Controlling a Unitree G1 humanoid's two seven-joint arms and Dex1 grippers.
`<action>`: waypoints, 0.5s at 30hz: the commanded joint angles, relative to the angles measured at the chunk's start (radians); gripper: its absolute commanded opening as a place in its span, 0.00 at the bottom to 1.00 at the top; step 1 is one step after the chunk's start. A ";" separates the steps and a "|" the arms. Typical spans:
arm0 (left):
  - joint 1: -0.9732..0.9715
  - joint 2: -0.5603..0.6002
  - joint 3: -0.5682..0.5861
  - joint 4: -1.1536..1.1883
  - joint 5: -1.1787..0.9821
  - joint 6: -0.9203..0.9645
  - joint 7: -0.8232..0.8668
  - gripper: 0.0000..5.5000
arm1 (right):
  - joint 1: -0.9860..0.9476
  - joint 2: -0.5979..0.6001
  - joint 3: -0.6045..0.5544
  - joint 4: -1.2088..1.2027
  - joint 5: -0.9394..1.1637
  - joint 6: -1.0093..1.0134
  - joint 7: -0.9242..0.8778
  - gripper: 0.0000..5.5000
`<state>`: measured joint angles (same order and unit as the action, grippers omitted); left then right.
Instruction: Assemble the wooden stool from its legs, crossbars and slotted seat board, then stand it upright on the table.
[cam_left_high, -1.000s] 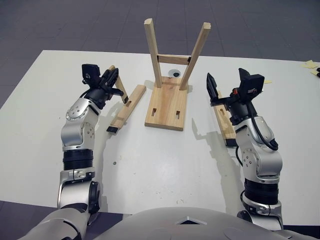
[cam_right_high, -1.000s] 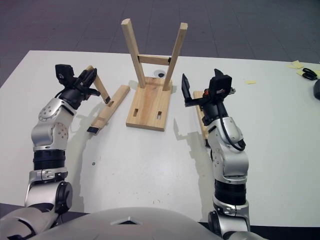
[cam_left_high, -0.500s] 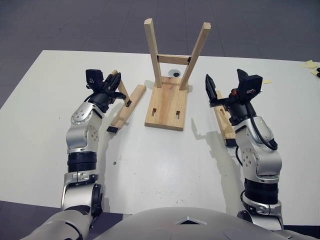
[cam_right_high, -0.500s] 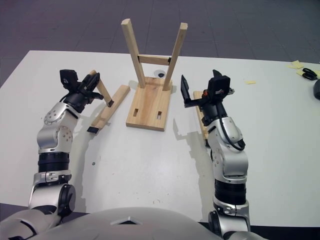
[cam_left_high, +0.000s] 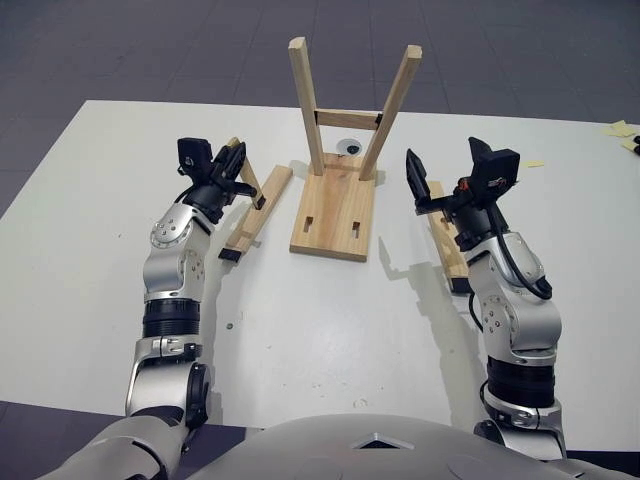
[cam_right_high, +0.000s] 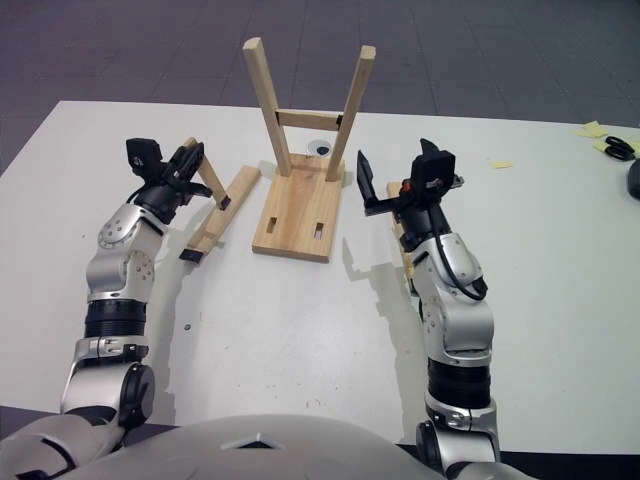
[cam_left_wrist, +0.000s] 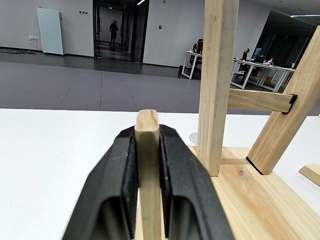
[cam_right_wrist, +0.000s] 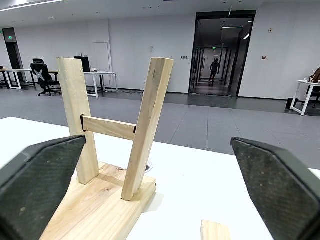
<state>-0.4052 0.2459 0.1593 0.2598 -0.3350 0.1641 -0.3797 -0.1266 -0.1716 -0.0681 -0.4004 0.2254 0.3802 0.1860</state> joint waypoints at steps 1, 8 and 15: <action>-0.002 0.005 -0.005 0.023 0.022 0.013 0.007 0.08 | -0.009 -0.002 0.000 -0.004 0.002 0.006 -0.002 0.98; -0.011 0.005 -0.002 0.006 0.014 0.021 0.011 0.08 | -0.006 -0.003 0.002 -0.004 0.000 0.005 -0.001 0.98; 0.090 -0.009 -0.055 0.017 0.064 -0.015 -0.009 0.08 | -0.011 -0.003 0.001 0.000 0.000 0.003 -0.002 0.98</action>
<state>-0.3974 0.2476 0.1358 0.2623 -0.3057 0.1322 -0.3836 -0.1268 -0.1715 -0.0654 -0.4004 0.2250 0.3801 0.1857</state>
